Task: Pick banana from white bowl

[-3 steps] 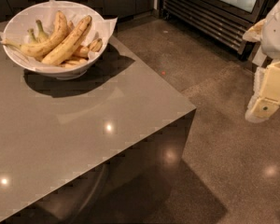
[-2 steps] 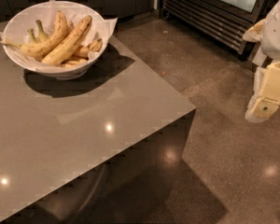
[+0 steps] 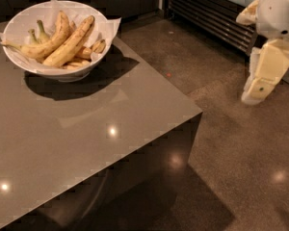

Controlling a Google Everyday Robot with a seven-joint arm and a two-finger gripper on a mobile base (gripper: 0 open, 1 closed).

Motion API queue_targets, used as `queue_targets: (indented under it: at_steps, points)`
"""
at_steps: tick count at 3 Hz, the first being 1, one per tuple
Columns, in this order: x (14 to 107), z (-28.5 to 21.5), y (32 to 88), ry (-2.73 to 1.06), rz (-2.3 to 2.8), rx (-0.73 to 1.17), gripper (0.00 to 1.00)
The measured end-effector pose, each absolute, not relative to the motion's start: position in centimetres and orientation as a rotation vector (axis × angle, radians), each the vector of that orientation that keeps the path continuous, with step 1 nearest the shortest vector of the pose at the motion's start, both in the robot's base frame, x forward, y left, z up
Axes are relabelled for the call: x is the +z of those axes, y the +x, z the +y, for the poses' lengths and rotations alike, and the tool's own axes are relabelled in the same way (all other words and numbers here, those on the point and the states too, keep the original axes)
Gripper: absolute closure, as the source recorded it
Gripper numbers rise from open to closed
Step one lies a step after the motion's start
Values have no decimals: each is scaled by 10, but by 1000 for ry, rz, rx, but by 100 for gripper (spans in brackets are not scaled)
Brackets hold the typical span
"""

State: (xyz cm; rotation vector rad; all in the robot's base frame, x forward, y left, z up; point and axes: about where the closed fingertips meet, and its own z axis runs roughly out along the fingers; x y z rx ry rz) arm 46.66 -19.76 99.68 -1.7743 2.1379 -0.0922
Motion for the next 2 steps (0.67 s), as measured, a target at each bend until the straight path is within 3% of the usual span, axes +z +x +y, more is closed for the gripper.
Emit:
queue_targets:
  at_steps: [2]
  points:
    - [1010, -166, 501, -1875, 2017, -103, 0]
